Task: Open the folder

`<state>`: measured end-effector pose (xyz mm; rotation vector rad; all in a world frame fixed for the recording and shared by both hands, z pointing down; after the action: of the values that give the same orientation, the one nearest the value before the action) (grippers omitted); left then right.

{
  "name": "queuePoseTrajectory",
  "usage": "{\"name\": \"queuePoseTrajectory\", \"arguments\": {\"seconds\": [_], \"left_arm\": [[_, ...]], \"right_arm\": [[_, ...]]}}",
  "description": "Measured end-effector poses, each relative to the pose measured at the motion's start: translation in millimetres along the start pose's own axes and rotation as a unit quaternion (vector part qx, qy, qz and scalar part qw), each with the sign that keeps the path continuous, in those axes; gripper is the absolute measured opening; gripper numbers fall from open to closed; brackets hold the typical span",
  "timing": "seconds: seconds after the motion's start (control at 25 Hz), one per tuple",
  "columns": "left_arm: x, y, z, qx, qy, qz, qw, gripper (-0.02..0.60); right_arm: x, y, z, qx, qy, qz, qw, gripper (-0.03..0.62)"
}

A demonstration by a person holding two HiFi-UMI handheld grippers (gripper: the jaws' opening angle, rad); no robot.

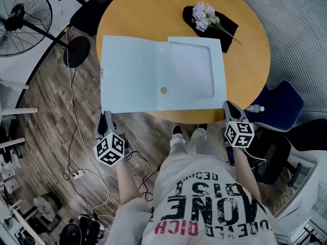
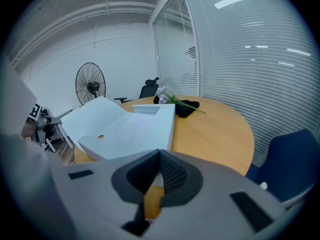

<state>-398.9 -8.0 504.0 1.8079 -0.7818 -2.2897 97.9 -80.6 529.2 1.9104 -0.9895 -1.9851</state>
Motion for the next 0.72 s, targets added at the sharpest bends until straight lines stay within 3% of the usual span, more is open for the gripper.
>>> {"name": "queuePoseTrajectory", "arguments": {"seconds": [0.56, 0.72], "left_arm": [[4.2, -2.2, -4.5, -0.002, 0.001, -0.008, 1.0000, 0.055], [9.9, -8.6, -9.6, -0.006, 0.000, -0.022, 0.9997, 0.057]], "right_arm": [[0.6, 2.3, -0.6, 0.000, -0.005, 0.015, 1.000, 0.012], [11.4, -1.2, 7.5, 0.014, -0.015, -0.003, 1.000, 0.012]]}}
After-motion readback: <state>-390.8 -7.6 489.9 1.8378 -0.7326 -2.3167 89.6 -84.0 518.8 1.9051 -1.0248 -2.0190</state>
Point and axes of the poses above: the fingertips, and each gripper's own axes: y forward along the fingers, z to its left, x out of its top, the point moved 2 cm from there along -y, backward along the fingers
